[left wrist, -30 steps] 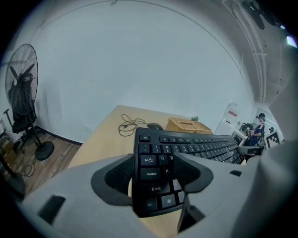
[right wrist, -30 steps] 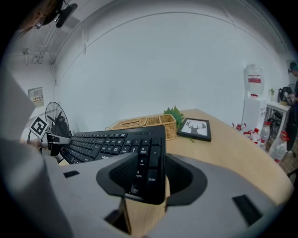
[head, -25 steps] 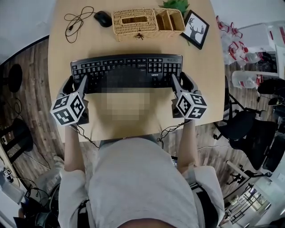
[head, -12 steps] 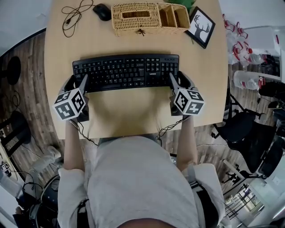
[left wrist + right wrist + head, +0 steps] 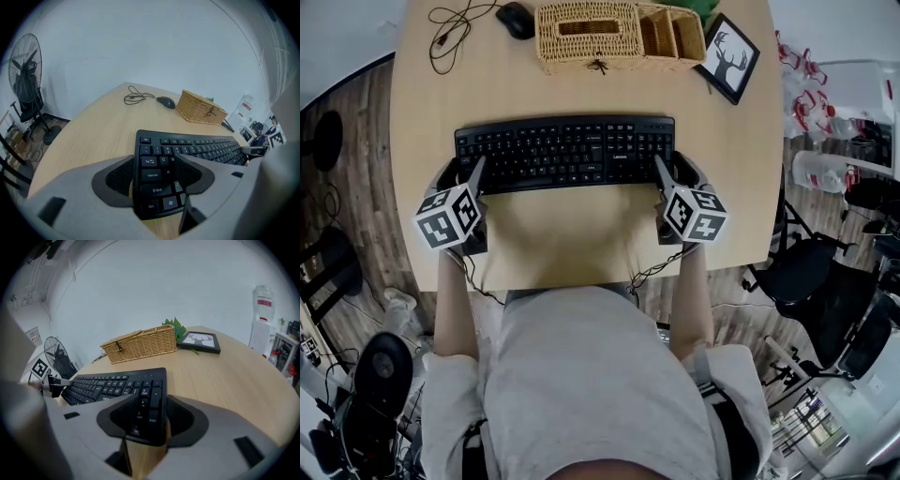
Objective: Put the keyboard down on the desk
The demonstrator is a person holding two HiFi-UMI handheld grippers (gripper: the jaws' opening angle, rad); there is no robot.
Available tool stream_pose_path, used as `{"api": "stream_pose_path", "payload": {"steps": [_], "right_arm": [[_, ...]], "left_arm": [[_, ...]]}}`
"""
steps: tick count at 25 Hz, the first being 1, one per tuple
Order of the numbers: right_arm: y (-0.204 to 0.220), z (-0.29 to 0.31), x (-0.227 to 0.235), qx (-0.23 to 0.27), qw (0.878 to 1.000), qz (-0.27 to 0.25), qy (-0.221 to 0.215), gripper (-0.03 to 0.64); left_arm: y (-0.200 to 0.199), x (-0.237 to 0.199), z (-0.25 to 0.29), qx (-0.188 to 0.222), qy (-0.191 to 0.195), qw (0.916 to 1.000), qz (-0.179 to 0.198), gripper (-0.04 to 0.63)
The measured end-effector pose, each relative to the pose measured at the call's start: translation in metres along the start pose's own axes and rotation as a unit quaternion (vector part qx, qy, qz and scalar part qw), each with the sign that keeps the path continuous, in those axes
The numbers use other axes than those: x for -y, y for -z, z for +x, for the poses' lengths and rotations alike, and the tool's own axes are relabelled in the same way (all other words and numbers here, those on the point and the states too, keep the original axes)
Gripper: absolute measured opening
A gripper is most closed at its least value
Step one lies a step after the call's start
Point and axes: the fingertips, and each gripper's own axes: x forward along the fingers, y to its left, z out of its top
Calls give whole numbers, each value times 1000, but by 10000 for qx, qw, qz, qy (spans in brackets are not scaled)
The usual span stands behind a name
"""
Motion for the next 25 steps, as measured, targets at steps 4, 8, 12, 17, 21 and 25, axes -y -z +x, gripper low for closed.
{"api": "stream_pose_path", "payload": {"steps": [4, 8, 12, 17, 21, 25], "right_arm": [[1, 1, 0, -9, 10000, -4, -18, 179], [1, 2, 1, 19, 10000, 51, -35, 179], [1, 2, 2, 83, 9998, 151, -22, 179], [-2, -5, 2, 246, 9994, -51, 245, 178], [-13, -21, 3, 571, 9961, -261, 617, 66], [-25, -41, -12, 888, 9944, -261, 501, 19]], "left_arm": [[1, -1, 0, 14, -11, 10000, 0, 267], [0, -1, 2, 56, -13, 10000, -34, 267], [0, -1, 1, 189, -17, 9998, -64, 267], [-11, -1, -13, 629, -120, 9979, -23, 234], [-33, 2, -35, 1156, -383, 9918, 394, 141], [-49, 8, -60, 1535, -428, 9851, 644, 27]]}}
